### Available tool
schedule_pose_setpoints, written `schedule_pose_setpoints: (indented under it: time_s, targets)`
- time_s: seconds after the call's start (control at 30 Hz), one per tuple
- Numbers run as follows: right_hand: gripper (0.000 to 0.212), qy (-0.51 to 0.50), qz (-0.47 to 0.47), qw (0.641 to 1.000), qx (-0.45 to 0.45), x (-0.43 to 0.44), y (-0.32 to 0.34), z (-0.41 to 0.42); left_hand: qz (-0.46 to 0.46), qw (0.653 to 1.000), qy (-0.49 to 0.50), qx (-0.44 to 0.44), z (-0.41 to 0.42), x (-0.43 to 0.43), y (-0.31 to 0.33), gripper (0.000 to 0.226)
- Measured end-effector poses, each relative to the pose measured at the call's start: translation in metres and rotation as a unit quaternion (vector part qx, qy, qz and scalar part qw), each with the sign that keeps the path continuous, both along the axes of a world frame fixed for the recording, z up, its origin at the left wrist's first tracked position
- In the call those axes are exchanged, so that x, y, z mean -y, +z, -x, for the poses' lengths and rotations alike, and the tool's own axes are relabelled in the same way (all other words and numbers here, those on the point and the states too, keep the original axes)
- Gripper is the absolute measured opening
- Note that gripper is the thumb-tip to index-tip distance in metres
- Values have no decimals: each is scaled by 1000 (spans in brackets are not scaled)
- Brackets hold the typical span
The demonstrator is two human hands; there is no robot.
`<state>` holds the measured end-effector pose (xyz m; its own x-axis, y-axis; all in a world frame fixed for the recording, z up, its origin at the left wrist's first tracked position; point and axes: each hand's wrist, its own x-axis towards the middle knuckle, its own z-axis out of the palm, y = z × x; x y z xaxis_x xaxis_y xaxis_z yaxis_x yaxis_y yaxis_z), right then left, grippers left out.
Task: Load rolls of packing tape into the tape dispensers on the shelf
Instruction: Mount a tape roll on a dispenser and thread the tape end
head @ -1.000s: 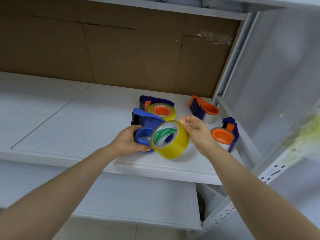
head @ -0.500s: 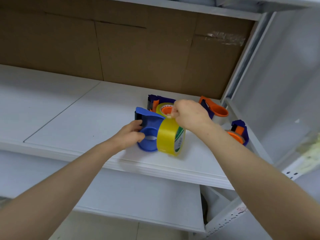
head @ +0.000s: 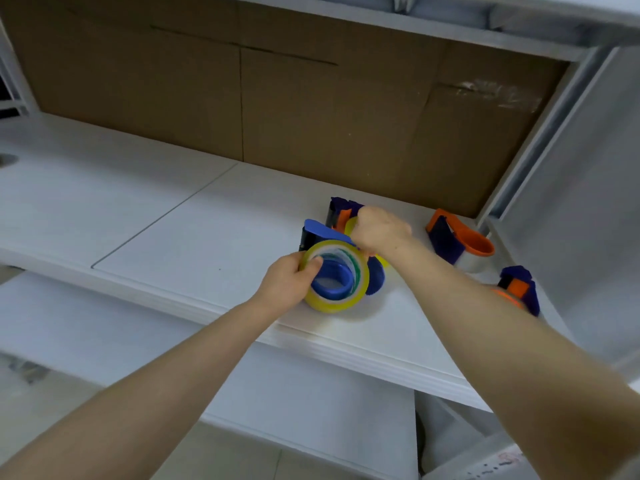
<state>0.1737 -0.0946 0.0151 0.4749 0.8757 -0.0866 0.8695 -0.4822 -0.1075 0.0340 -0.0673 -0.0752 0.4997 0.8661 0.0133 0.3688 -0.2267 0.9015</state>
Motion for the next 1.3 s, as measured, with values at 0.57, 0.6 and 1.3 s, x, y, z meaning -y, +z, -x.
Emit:
schedule_pose_setpoints:
  time_s: [0.57, 0.6, 1.3]
  targets:
    - [50, -41, -164, 930, -326, 48, -75, -22, -128, 953, 72, -266, -12, -8, 9, 52]
    - [46, -53, -151, 930, -330, 47, -79, -21, -80, 959, 54, -267, -11, -7, 9, 47]
    - [22, -139, -303, 766, -549, 85, -78, -3, 354, 899, 13, 257, -22, 22, 35, 29]
